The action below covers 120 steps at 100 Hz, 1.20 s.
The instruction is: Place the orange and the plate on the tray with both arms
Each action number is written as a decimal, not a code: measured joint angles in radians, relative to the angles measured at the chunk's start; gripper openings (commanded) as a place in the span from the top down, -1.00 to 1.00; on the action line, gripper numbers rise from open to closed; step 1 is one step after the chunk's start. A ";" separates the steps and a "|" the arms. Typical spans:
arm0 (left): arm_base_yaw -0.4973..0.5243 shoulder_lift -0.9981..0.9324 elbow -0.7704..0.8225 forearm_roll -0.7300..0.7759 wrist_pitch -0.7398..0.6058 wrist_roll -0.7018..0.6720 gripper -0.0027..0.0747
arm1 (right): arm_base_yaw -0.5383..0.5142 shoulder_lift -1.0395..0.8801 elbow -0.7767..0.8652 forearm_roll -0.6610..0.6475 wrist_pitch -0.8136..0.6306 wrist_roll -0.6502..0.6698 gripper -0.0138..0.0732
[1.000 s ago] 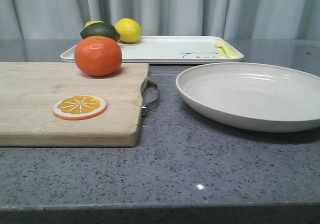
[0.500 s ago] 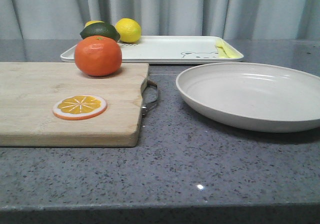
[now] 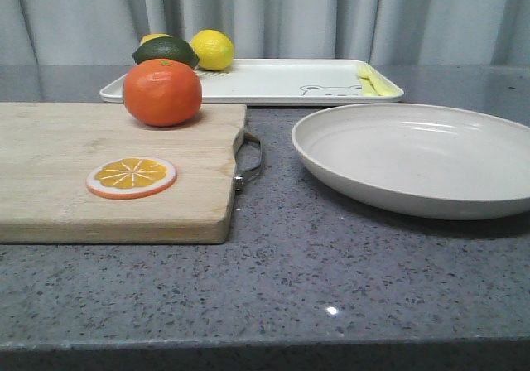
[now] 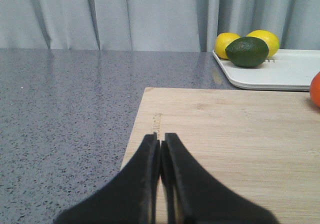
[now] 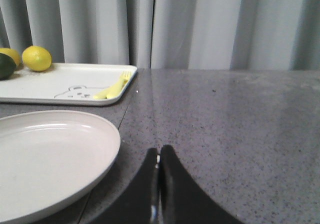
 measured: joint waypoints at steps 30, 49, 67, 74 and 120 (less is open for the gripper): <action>0.000 0.058 -0.148 0.000 0.016 0.000 0.98 | 0.000 0.035 -0.166 0.000 0.133 0.000 0.83; 0.000 0.161 -0.275 0.000 0.016 0.000 0.98 | 0.000 0.129 -0.291 0.000 0.203 0.000 0.82; 0.000 0.252 -0.360 0.000 0.009 0.000 0.98 | 0.000 0.217 -0.396 0.000 0.229 0.000 0.82; 0.000 0.267 -0.370 0.000 0.000 0.000 0.98 | 0.000 0.228 -0.414 0.000 0.228 0.000 0.82; 0.000 0.277 -0.366 0.000 0.000 0.000 0.98 | 0.000 0.240 -0.418 0.000 0.260 0.000 0.82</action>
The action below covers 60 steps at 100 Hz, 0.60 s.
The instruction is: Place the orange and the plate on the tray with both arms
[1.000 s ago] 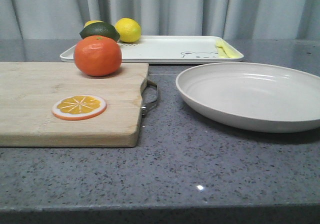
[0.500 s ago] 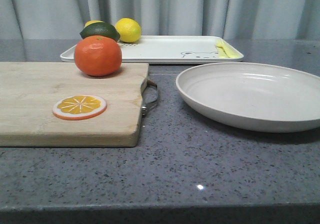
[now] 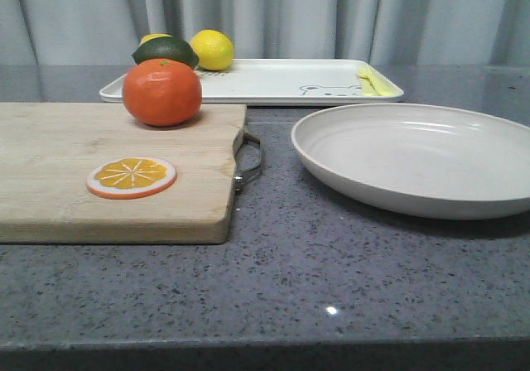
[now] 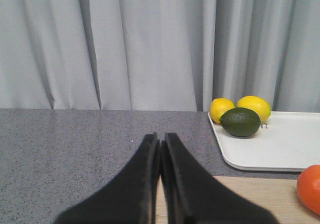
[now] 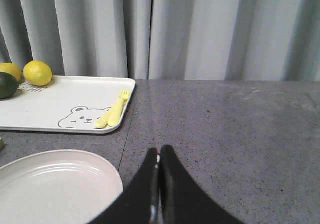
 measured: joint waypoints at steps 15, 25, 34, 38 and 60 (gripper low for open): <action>0.000 0.014 0.000 -0.018 0.000 0.000 0.98 | 0.000 0.041 -0.010 0.009 0.030 0.000 0.82; 0.000 0.039 -0.002 -0.020 0.000 0.000 0.98 | 0.000 0.080 -0.030 0.009 0.042 0.000 0.82; 0.000 0.069 -0.002 -0.020 0.000 0.000 0.97 | 0.000 0.114 -0.051 0.009 0.042 0.000 0.82; 0.000 0.082 -0.002 -0.020 0.000 0.000 0.95 | 0.000 0.124 -0.056 0.009 0.042 0.000 0.82; 0.000 0.160 -0.037 -0.011 0.000 0.000 0.03 | 0.000 0.147 -0.071 0.009 0.043 0.000 0.82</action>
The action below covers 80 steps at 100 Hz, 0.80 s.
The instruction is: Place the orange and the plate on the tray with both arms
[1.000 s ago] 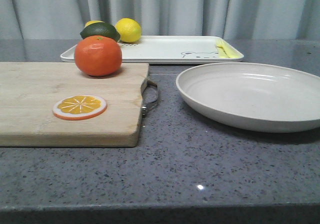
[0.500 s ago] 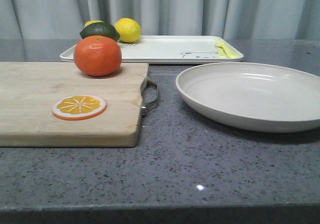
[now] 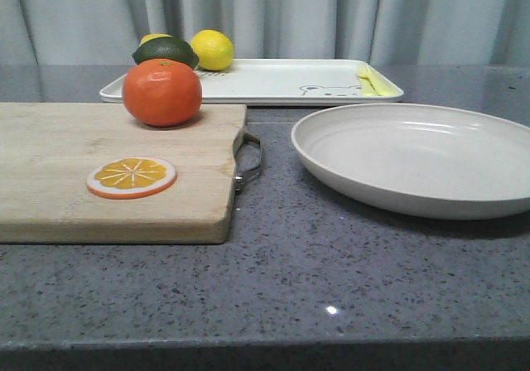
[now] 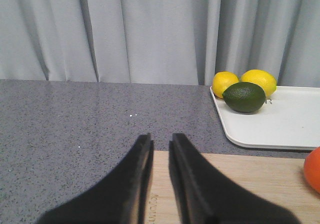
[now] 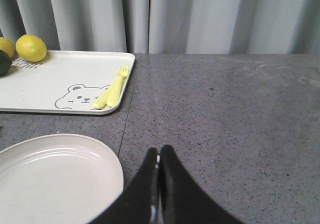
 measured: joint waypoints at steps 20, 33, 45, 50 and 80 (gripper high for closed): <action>0.000 0.104 -0.071 0.006 0.000 0.000 -0.39 | 0.000 0.000 0.000 0.000 0.000 0.000 0.82; 0.000 0.183 -0.130 0.006 0.000 0.000 -0.39 | 0.000 0.000 0.000 0.000 0.000 0.000 0.82; -0.008 0.277 -0.196 0.006 0.000 0.000 -0.44 | 0.000 0.000 0.000 0.000 0.000 0.000 0.82; -0.023 0.318 -0.227 0.006 0.002 0.000 -0.50 | 0.000 0.000 0.000 0.000 0.000 0.000 0.82; -0.223 0.601 -0.435 0.006 0.104 0.000 -0.70 | 0.000 0.000 0.000 0.000 -0.002 0.000 0.82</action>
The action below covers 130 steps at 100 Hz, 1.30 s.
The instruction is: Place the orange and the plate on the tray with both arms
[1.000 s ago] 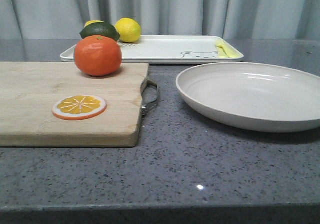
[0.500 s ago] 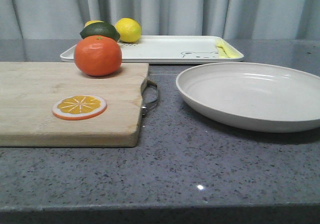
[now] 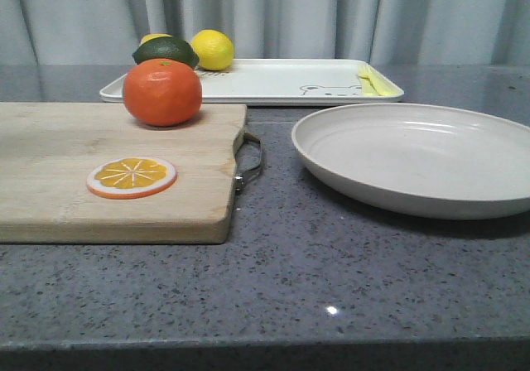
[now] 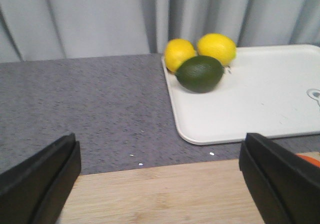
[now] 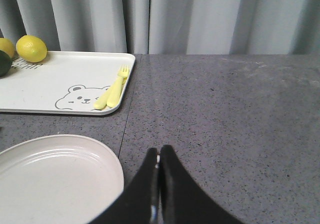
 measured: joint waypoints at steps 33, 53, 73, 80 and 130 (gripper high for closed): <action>-0.236 0.338 -0.312 -0.014 0.221 0.000 -0.70 | 0.000 0.000 0.000 0.000 -0.008 0.000 0.82; -0.273 0.541 -0.518 -0.065 0.450 0.000 -0.70 | 0.000 0.000 0.000 0.000 -0.022 0.000 0.82; -0.273 0.680 -0.650 -0.080 0.617 0.000 -0.70 | 0.000 0.000 0.000 0.000 -0.027 0.000 0.82; -0.273 0.708 -0.670 -0.080 0.641 0.000 -0.70 | 0.000 0.000 0.000 0.000 -0.027 0.000 0.82; -0.273 0.731 -0.680 -0.082 0.680 0.000 -0.53 | 0.000 0.000 0.000 0.000 -0.040 0.000 0.82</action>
